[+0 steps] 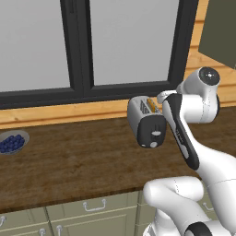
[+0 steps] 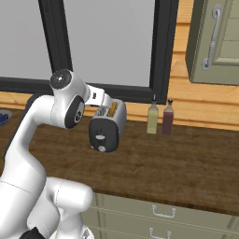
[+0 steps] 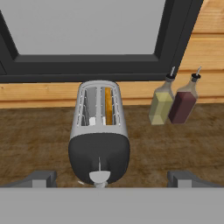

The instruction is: Start the toaster. Once the lever pops up, take the bread to the plate on the dining counter.

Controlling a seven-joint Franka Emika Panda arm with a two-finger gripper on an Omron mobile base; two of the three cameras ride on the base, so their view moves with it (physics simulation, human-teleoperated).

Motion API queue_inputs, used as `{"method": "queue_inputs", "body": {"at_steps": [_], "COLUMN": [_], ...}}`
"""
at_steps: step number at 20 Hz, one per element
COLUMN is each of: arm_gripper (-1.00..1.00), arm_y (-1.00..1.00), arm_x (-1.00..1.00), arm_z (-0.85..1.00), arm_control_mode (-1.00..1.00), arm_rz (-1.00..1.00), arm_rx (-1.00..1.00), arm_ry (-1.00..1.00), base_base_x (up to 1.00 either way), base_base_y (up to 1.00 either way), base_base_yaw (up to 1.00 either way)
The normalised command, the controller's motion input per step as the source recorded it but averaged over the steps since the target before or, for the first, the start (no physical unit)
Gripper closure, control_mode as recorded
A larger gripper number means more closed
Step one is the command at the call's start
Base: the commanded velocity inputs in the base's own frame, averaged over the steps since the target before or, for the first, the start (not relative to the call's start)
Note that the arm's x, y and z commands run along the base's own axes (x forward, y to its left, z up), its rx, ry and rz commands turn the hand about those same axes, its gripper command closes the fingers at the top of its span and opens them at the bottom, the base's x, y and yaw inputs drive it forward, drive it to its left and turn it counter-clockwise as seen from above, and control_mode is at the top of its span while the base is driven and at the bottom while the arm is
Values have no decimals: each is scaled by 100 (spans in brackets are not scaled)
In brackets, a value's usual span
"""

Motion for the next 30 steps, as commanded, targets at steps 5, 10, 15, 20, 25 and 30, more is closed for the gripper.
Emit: {"method": "queue_inputs", "body": {"at_steps": [5,10,15,20,25,30], "arm_gripper": [-100,-100,-100,-100,-100,-100], "arm_y": [0,0,0,0,0,0], "arm_x": [0,0,0,0,0,0], "arm_z": [0,0,0,0,0,0], "arm_control_mode": [-100,-100,-100,-100,-100,-100], "arm_rz": [0,0,0,0,0,0], "arm_rx": [0,0,0,0,0,0], "arm_ry": [0,0,0,0,0,0], "base_base_x": [0,0,0,0,0,0], "base_base_y": [0,0,0,0,0,0], "base_base_yaw": [0,0,0,0,0,0]}}
